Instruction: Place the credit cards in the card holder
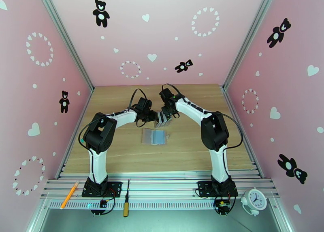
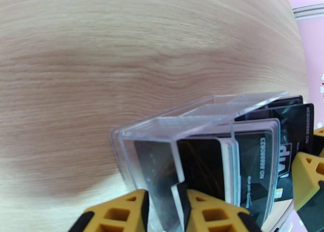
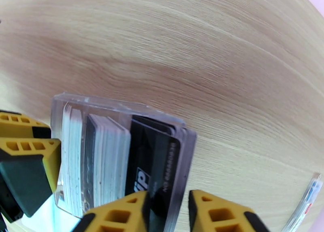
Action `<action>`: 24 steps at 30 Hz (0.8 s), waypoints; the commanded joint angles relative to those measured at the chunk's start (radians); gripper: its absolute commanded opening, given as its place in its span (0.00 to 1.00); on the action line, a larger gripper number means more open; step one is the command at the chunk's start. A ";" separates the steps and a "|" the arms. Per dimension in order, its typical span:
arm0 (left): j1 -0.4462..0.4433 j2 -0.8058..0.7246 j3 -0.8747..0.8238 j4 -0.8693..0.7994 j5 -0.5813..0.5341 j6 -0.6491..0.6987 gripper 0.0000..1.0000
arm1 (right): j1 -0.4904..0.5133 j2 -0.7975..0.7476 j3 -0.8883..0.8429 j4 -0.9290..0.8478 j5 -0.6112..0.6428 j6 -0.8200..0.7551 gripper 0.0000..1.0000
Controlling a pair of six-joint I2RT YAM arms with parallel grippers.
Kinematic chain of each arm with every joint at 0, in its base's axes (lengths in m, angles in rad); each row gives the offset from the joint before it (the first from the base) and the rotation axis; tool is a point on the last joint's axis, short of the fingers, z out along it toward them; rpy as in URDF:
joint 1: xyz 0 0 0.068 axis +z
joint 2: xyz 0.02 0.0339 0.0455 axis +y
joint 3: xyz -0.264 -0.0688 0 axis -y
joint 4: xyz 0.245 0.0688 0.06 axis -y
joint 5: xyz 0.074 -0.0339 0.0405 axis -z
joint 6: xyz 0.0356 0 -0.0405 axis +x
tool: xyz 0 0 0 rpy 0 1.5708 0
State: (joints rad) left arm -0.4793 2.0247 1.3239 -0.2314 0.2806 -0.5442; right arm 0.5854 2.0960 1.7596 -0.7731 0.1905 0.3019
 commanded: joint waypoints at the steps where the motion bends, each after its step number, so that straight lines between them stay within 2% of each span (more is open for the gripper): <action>1: 0.004 0.025 0.005 -0.013 0.003 -0.005 0.31 | 0.000 -0.033 0.013 -0.031 0.028 -0.007 0.24; 14: 0.002 0.026 0.005 -0.014 0.003 -0.007 0.30 | 0.024 -0.036 0.038 -0.057 0.075 -0.020 0.17; 24: 0.002 0.026 0.004 -0.011 0.006 -0.010 0.30 | 0.037 -0.037 0.049 -0.071 0.113 -0.027 0.16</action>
State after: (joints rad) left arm -0.4793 2.0258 1.3239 -0.2279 0.2817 -0.5446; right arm 0.6163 2.0956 1.7782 -0.7982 0.2592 0.2878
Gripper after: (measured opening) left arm 0.305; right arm 0.165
